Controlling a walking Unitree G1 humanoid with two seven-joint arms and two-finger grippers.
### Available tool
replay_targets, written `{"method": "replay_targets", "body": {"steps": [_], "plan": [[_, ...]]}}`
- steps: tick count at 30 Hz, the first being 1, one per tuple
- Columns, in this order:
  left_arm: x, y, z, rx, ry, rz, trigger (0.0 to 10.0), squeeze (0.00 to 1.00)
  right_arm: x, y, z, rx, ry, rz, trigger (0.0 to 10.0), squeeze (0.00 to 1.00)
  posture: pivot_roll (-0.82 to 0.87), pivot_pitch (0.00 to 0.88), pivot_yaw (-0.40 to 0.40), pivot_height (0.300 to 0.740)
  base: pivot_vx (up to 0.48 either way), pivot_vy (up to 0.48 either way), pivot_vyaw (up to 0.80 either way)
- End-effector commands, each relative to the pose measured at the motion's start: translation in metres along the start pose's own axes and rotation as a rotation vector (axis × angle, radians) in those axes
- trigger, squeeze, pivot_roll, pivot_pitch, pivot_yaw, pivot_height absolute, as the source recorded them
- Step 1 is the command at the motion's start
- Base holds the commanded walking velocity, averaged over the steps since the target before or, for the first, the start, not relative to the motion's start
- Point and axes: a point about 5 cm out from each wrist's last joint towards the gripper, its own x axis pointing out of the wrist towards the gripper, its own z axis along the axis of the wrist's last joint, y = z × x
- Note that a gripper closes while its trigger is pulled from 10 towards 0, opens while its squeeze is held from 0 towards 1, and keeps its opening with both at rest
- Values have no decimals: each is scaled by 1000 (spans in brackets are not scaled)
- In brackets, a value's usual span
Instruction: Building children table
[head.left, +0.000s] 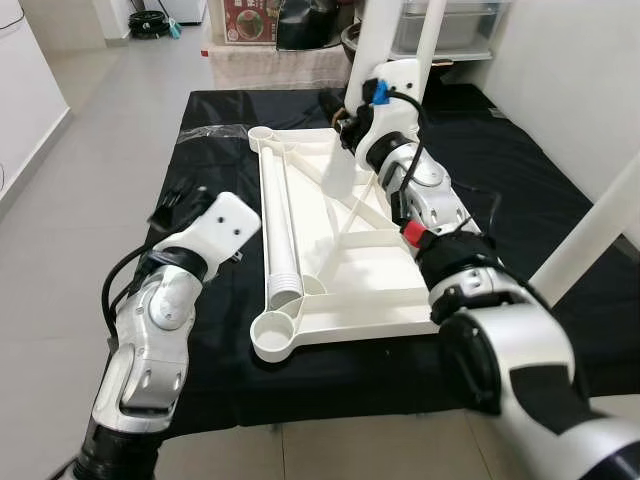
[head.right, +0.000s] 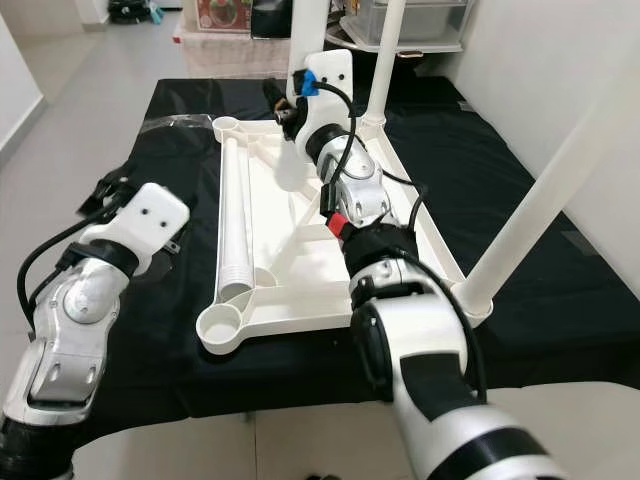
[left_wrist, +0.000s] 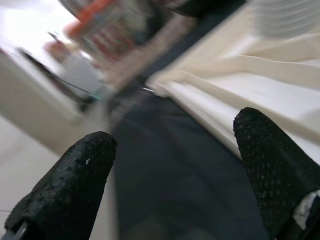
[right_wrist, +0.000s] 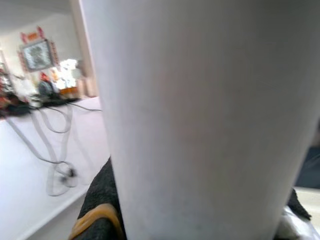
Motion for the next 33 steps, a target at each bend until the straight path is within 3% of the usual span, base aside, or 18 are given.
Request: {"method": "replay_targets", "body": {"steps": [1, 2, 3, 4, 8, 12, 16, 18, 19, 22, 26, 27, 28, 29, 33], "plan": [[-2, -4, 2, -77, -11, -54, 10000, 0, -3, 3, 3, 78, -38, 28, 0, 0, 65, 78, -69, 740, 0, 0, 0], [-2, -4, 2, -77, -11, -54, 10000, 0, -3, 3, 3, 78, -38, 28, 0, 0, 65, 78, -69, 740, 0, 0, 0], [-6, -16, 7, -165, -36, -141, 10000, 0, -13, 14, -4, 106, -48, 103, 0, 0, 65, 76, -70, 740, 0, 0, 0], [-8, -19, 8, -195, -38, -174, 10000, 0, -17, 18, -6, 120, -52, 128, 0, 0, 65, 76, -70, 740, 0, 0, 0], [-9, -24, 12, -203, -67, -211, 10000, 0, -27, 28, -12, 119, -40, 178, 0, 0, 63, 78, -71, 740, 0, 0, 0], [-10, -24, 19, -214, -119, -262, 10000, 0, -34, 34, -10, 178, -38, 209, 0, 0, 59, 72, -68, 740, 0, 0, 0], [-16, -31, 28, -337, -177, -271, 10000, 0, -35, 28, -2, 96, -65, 144, 0, 0, 60, 68, -69, 740, 0, 0, 0], [-28, -43, 29, -420, -174, -254, 10000, 0, -37, 24, 3, 64, -62, 117, 0, 0, 58, 62, -68, 740, 0, 0, 0], [-28, -43, 29, -420, -174, -254, 10000, 0, -37, 24, 3, 64, -62, 117, 0, 0, 58, 62, -68, 740, 0, 0, 0], [-36, -50, 27, -475, -157, -236, 10000, 0, -41, 21, 6, 49, -64, 100, 0, 0, 59, 62, -70, 740, 0, 0, 0], [-66, -74, 11, -547, -50, -209, 10000, 0, -56, 14, 1, 38, -16, 111, 0, 0, 60, 58, -74, 740, 0, 0, 0], [-66, -74, 11, -547, -50, -209, 10000, 0, -56, 14, 1, 38, -16, 111, 0, 0, 60, 58, -74, 740, 0, 0, 0], [-69, -76, 10, -548, -41, -217, 10000, 0, -58, 14, 1, 43, -8, 117, 784, 0, 60, 58, -74, 740, 0, 0, 0], [-80, -81, 2, -554, -3, -202, 10000, 0, -67, 16, -4, 26, 21, 158, 10000, 0, 57, 57, -73, 740, 0, 0, 0], [-90, -86, -7, -575, 43, -190, 10000, 0, -76, 15, -11, 7, 60, 196, 10000, 0, 56, 57, -74, 740, 0, 0, 0]]}}
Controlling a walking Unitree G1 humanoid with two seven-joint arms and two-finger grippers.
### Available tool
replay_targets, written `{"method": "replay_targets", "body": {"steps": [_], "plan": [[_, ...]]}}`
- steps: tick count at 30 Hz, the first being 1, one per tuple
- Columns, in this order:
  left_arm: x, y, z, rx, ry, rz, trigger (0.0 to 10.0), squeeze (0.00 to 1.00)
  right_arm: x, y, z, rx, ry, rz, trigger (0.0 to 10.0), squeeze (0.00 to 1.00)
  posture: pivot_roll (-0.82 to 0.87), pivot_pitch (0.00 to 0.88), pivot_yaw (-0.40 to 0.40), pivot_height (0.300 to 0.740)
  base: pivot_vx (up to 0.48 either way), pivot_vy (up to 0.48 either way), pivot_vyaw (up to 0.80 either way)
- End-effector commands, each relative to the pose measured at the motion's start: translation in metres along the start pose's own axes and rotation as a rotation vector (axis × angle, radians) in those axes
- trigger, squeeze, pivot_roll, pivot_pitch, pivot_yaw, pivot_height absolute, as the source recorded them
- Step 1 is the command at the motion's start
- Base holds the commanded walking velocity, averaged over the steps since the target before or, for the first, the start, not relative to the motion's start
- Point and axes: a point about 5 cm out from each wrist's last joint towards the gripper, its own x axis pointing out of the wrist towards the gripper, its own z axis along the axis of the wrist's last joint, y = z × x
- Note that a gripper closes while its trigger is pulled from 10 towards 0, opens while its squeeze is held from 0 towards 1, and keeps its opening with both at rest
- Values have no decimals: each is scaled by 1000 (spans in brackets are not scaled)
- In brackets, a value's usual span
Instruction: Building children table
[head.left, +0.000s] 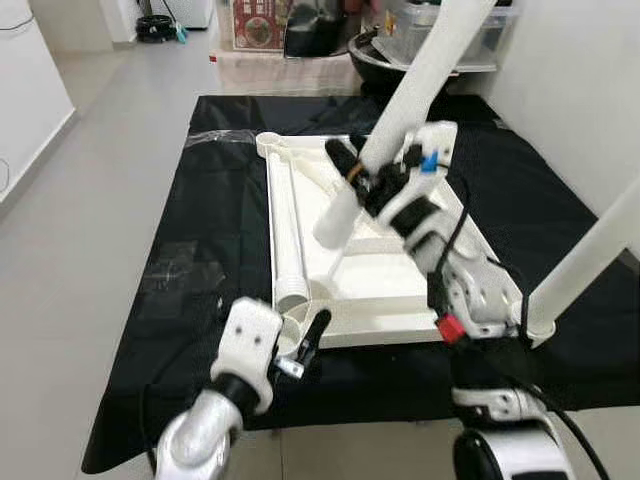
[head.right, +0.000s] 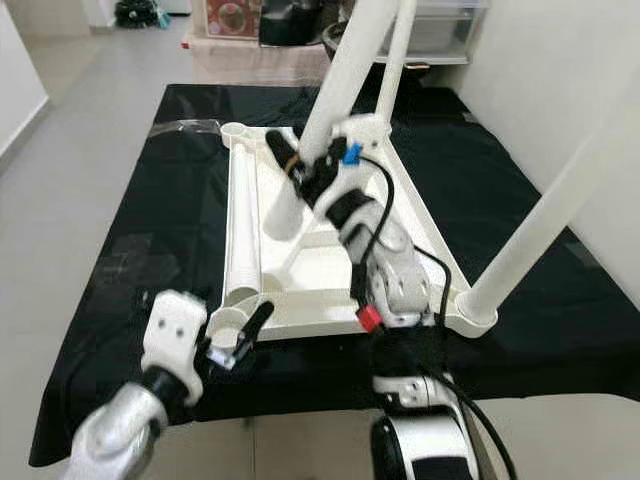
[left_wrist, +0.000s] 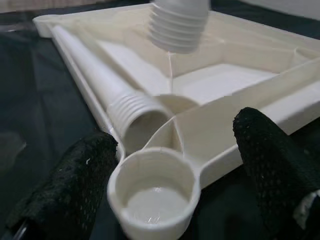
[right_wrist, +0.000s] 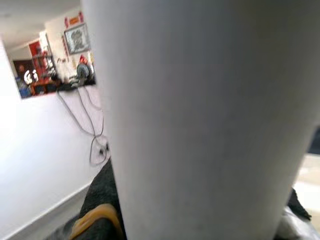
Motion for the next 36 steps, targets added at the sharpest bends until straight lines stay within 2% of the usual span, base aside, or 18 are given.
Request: {"method": "replay_targets", "body": {"steps": [1, 6, 14, 17, 23, 29, 30, 32, 33, 36], "plan": [[-1, -2, 3, -5, -23, 8, 10000, 0, 1, 6, 6, -12, -16, 43, 10000, 0, 56, 57, -74, 740, 0, 0, 0], [-6, -3, 0, -35, -7, 31, 10000, 0, -9, 0, -1, -24, 23, 26, 10000, 0, 54, 54, -73, 740, 0, 0, 639], [-8, -6, -2, -33, -8, 29, 10000, 0, -9, -3, 5, -25, 18, 19, 10000, 0, 55, 47, -75, 740, 0, 0, 794], [-8, -7, -3, -34, -2, 28, 10000, 0, -7, -5, 7, 6, 22, 0, 10000, 0, 54, 53, -75, 740, 0, 0, 0], [-7, -6, -4, -36, 10, 28, 10000, 0, -8, -11, 5, -2, 42, -5, 10000, 0, 53, 60, -72, 740, 0, 0, 0], [-7, -5, -5, -43, 18, 31, 10000, 0, -13, -9, -1, 7, 103, 110, 10000, 0, 53, 70, -69, 740, 0, 0, 0], [-8, -5, -5, -46, 21, 29, 10000, 0, -17, -3, -2, 48, 135, 232, 10000, 0, 56, 77, -66, 740, 0, 0, 0], [-9, -5, -5, -47, 21, 28, 10000, 0, -19, -2, -2, 62, 144, 267, 10000, 0, 56, 77, -66, 740, 0, 0, 0], [-13, -7, -4, -82, 24, -8, 10000, 0, -22, -6, 2, 71, 160, 329, 10000, 0, 55, 85, -70, 740, 0, 0, 0], [-19, -10, -4, -105, 30, -73, 10000, 0, -22, -13, 8, 82, 153, 369, 10000, 0, 65, 92, -72, 740, 0, 0, 0]]}}
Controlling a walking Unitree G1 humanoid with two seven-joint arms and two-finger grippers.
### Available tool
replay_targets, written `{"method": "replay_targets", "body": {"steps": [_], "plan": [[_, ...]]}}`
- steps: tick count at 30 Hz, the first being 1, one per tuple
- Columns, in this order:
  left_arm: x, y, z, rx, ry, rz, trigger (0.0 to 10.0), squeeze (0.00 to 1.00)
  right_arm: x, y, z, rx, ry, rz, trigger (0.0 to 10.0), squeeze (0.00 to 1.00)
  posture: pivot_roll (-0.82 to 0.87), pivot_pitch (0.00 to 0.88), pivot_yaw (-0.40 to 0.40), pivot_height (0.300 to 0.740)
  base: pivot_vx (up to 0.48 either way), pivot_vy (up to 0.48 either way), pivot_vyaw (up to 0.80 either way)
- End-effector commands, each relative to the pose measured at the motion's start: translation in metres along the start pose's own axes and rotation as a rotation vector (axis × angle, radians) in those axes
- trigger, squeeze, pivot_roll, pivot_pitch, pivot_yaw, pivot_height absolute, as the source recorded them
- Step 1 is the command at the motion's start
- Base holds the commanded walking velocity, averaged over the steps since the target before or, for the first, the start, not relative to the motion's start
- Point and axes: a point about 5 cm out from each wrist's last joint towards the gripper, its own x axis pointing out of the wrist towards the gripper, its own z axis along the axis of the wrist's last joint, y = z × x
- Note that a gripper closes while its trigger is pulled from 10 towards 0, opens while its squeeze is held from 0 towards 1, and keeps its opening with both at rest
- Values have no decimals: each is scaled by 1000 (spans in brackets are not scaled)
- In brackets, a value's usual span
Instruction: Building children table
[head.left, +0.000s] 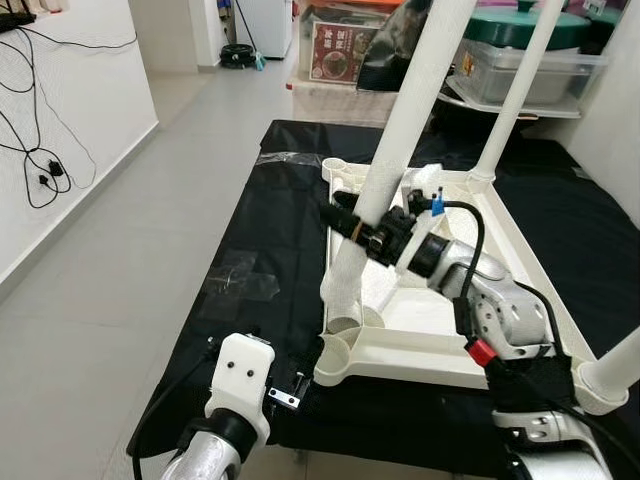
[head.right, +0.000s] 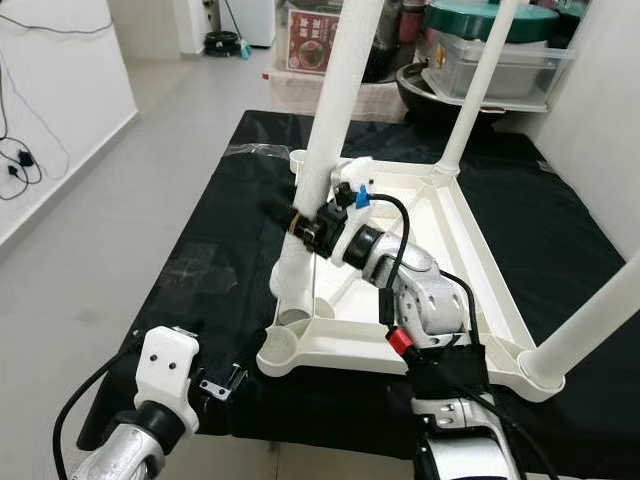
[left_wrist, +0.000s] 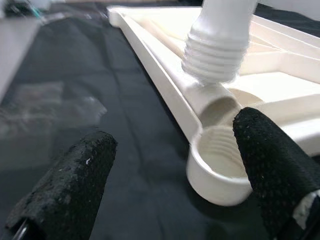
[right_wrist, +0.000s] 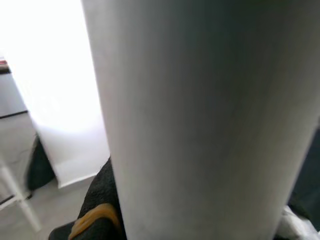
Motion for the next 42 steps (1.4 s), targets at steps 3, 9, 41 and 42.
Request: {"method": "replay_targets", "body": {"steps": [3, 9, 41, 42], "plan": [[-10, -7, -1, -29, 20, -119, 10000, 0, -2, 1, 10, 21, -13, 137, 10000, 0, 63, 100, -68, 740, 0, 0, 0], [-23, -17, -4, -68, 72, -284, 10000, 0, 5, 11, 5, 13, 5, 269, 10000, 0, 65, 111, -62, 740, 0, 0, 0], [-53, -13, 8, 176, 50, -175, 10000, 0, 12, 31, -27, -59, 225, 593, 10000, 0, 98, 182, -56, 740, 0, 0, 0], [-53, -13, 8, 176, 50, -175, 10000, 0, 12, 31, -27, -59, 225, 593, 10000, 0, 98, 182, -56, 740, 0, 0, 0]]}}
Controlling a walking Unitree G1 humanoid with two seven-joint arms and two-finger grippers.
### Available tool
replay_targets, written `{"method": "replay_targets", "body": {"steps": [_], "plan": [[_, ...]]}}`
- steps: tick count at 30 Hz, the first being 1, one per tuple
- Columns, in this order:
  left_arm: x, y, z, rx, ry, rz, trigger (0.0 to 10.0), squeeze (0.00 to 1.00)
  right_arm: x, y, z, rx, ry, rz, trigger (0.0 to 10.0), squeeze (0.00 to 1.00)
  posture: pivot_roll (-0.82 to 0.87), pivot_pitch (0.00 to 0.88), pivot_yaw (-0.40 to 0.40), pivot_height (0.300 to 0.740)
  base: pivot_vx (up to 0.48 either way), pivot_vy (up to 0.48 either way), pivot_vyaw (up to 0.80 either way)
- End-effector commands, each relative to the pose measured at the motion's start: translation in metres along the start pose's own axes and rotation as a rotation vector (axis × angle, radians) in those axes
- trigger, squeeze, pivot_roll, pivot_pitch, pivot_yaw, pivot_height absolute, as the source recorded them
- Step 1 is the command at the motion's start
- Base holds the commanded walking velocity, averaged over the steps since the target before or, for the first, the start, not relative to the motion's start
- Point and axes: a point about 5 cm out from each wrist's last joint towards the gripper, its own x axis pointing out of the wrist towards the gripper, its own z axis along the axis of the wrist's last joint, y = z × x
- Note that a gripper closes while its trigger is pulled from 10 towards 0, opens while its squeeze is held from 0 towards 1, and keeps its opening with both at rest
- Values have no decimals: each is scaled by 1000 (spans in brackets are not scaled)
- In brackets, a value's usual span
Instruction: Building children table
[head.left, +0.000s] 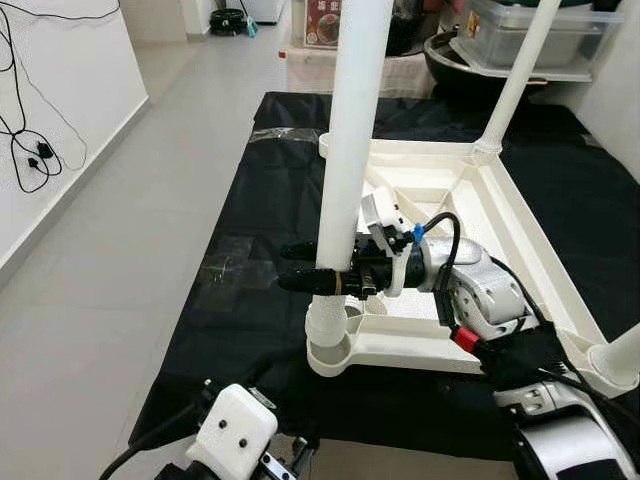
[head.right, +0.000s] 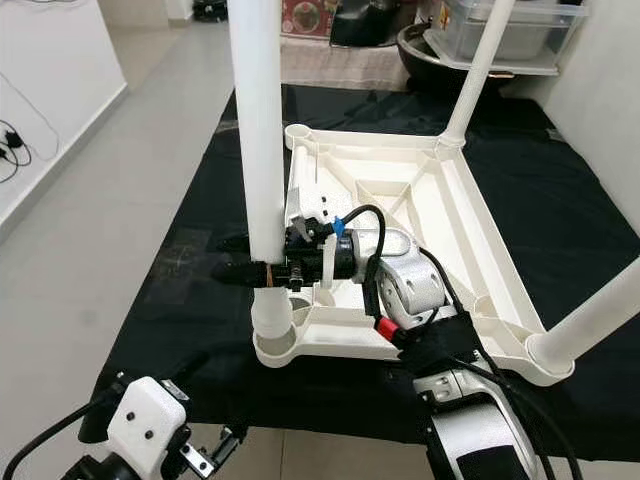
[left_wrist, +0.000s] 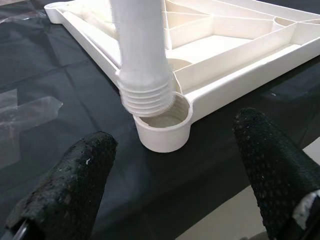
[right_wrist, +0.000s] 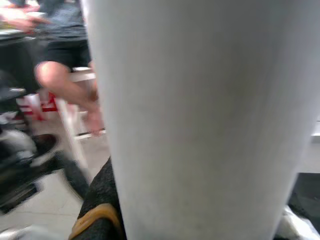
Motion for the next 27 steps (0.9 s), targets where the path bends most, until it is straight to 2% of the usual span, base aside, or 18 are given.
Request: {"method": "replay_targets", "body": {"steps": [1, 8, 27], "plan": [[-2, -2, -2, 9, 14, -6, 10000, 0, -2, 4, -6, 53, 22, 50, 10000, 0, 98, 182, -56, 740, 0, 0, 0], [-2, -4, -4, 8, 16, -14, 10000, 0, -6, 6, 0, 46, 5, 107, 10000, 0, 93, 175, -60, 740, 0, 0, 0], [2, -5, -7, 20, 17, -16, 10000, 0, 14, 11, -8, 42, -11, 148, 10000, 0, 92, 134, -65, 740, 0, 0, 0]]}}
